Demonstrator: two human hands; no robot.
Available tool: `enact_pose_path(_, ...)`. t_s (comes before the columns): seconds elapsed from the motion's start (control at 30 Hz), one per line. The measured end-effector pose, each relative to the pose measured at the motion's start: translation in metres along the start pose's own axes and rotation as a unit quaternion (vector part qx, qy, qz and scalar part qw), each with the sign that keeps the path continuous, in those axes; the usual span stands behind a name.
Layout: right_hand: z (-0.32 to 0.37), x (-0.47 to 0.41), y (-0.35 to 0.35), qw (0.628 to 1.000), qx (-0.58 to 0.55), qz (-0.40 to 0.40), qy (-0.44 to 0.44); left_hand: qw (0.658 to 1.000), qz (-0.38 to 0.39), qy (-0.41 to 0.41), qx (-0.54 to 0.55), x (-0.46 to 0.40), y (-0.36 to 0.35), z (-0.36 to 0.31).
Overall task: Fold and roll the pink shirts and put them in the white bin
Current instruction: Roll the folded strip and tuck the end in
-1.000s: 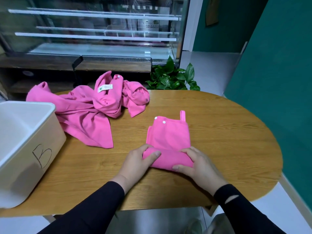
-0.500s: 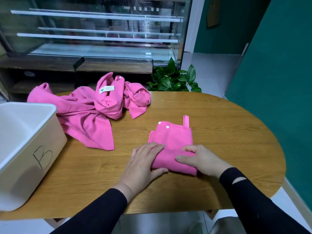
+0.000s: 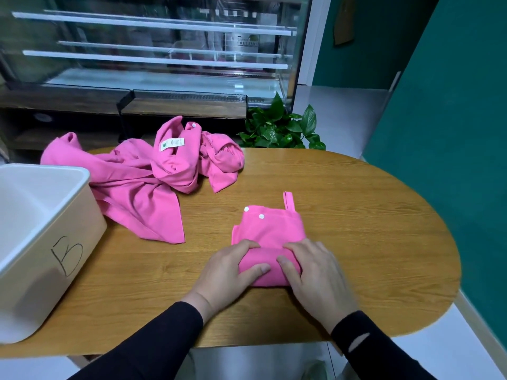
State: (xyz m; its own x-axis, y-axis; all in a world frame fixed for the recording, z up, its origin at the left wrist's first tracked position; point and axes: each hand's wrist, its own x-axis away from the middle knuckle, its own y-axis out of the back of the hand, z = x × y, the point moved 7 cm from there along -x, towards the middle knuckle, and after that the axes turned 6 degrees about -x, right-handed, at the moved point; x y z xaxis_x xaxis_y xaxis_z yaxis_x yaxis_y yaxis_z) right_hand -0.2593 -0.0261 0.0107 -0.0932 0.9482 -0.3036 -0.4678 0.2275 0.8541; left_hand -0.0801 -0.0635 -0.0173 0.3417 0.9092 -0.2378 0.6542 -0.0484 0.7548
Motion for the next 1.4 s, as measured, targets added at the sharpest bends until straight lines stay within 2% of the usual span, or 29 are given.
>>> enact_pose_path(0.13,-0.003,-0.01,-0.005,1.0,0.03,0.0,-0.002,0.999,-0.025,0.02,0.03,0.001,0.003,0.002)
enact_pose_path(0.2,-0.003,-0.016,-0.004,0.999,0.037,0.012,-0.014,0.994,-0.099,-0.027,-0.048,0.001,0.012,-0.006)
enact_pose_path(0.27,-0.004,-0.02,-0.003,0.999,0.027,0.033,-0.03,0.97,-0.137,-0.124,-0.158,0.007,0.015,-0.025)
enact_pose_path(0.33,-0.004,-0.026,-0.003,0.998,0.018,0.06,-0.032,0.949,-0.094,-0.18,-0.24,0.011,0.007,-0.035)
enact_pose_path(0.43,-0.001,-0.036,-0.006,0.992,0.014,0.113,-0.052,0.942,-0.045,-0.143,-0.301,0.008,0.002,-0.026)
enact_pose_path(0.5,-0.001,-0.041,-0.007,0.991,0.015,0.119,-0.065,0.94,-0.03,-0.125,-0.317,0.004,0.001,-0.021)
enact_pose_path(0.63,-0.01,-0.023,-0.009,0.995,-0.087,-0.002,-0.051,0.957,-0.003,-0.071,-0.281,-0.007,0.0,-0.011)
enact_pose_path(0.7,-0.019,-0.008,-0.015,0.989,-0.136,-0.022,-0.062,0.964,0.025,-0.057,-0.259,-0.011,-0.003,-0.007)
enact_pose_path(0.9,-0.016,-0.014,-0.01,0.989,-0.118,-0.042,-0.079,0.981,0.112,-0.013,-0.161,-0.017,0.004,-0.007)
enact_pose_path(1.0,-0.014,-0.018,-0.006,0.99,-0.113,-0.007,-0.082,0.975,0.171,0.013,-0.142,-0.018,0.006,-0.004)
enact_pose_path(1.07,-0.013,-0.017,-0.006,0.991,-0.098,0.015,-0.093,0.966,0.197,0.026,-0.168,-0.017,0.011,-0.007)
enact_pose_path(1.1,-0.015,-0.018,-0.006,0.99,-0.091,0.024,-0.107,0.96,0.169,0.001,-0.221,-0.019,0.017,-0.013)
enact_pose_path(1.13,-0.016,-0.021,-0.006,0.988,-0.086,0.035,-0.125,0.952,0.107,-0.046,-0.282,-0.019,0.024,-0.023)
enact_pose_path(1.2,-0.021,-0.026,-0.009,0.98,-0.092,0.066,-0.163,0.934,0.016,-0.136,-0.33,-0.009,0.027,-0.042)
enact_pose_path(1.27,-0.024,-0.034,-0.011,0.972,-0.101,0.095,-0.191,0.93,0.021,-0.174,-0.324,0.001,0.014,-0.044)
enact_pose_path(1.33,-0.022,-0.039,-0.013,0.969,-0.102,0.108,-0.199,0.928,0.026,-0.162,-0.335,0.0,0.009,-0.036)
enact_pose_path(1.4,-0.019,-0.038,-0.009,0.979,-0.066,0.075,-0.177,0.923,0.02,-0.161,-0.348,-0.01,0.007,-0.033)
